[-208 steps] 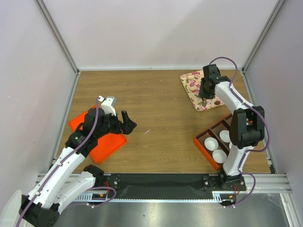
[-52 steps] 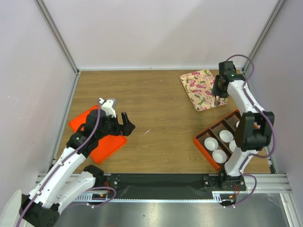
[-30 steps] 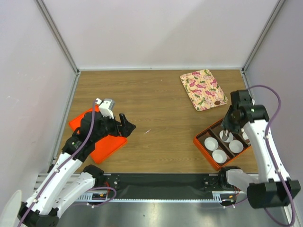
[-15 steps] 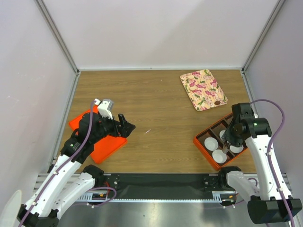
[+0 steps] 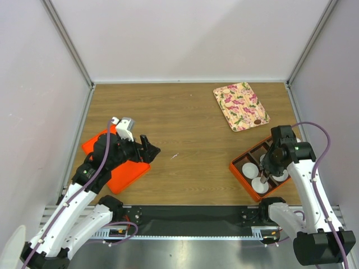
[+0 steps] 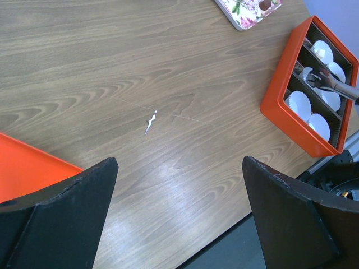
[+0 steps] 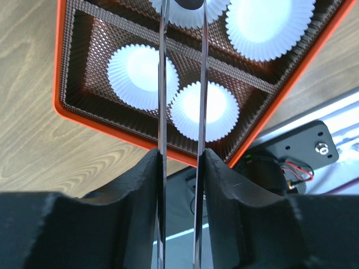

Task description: Pack the chocolate

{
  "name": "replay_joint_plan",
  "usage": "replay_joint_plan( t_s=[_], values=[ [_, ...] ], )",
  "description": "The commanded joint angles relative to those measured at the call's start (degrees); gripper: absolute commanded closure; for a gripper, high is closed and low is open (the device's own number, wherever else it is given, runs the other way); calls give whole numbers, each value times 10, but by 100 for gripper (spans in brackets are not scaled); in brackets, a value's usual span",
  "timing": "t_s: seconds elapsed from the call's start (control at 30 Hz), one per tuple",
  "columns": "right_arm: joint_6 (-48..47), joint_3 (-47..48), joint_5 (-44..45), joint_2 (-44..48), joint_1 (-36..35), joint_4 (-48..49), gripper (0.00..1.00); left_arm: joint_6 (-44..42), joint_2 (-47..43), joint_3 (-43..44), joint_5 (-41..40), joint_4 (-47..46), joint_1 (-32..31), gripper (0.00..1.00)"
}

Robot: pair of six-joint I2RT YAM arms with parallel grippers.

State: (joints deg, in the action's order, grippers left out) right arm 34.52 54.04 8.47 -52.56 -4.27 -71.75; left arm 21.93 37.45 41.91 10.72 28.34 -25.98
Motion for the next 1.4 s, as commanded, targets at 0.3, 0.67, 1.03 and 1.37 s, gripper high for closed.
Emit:
replay_joint_plan(
  t_s=[0.3, 0.67, 1.03, 1.37],
  values=[
    [4, 15, 23, -4, -2, 33, 52, -10, 2, 14, 3, -15, 0, 0],
    [-12, 182, 36, -39, -2, -17, 52, -12, -2, 12, 3, -13, 0, 0],
    [-82, 203, -15, -201, -3, 160, 51, -15, -4, 11, -7, -5, 0, 0],
    [-87, 242, 27, -322, 1, 235, 52, -15, -2, 10, -19, 3, 0, 0]
  ],
)
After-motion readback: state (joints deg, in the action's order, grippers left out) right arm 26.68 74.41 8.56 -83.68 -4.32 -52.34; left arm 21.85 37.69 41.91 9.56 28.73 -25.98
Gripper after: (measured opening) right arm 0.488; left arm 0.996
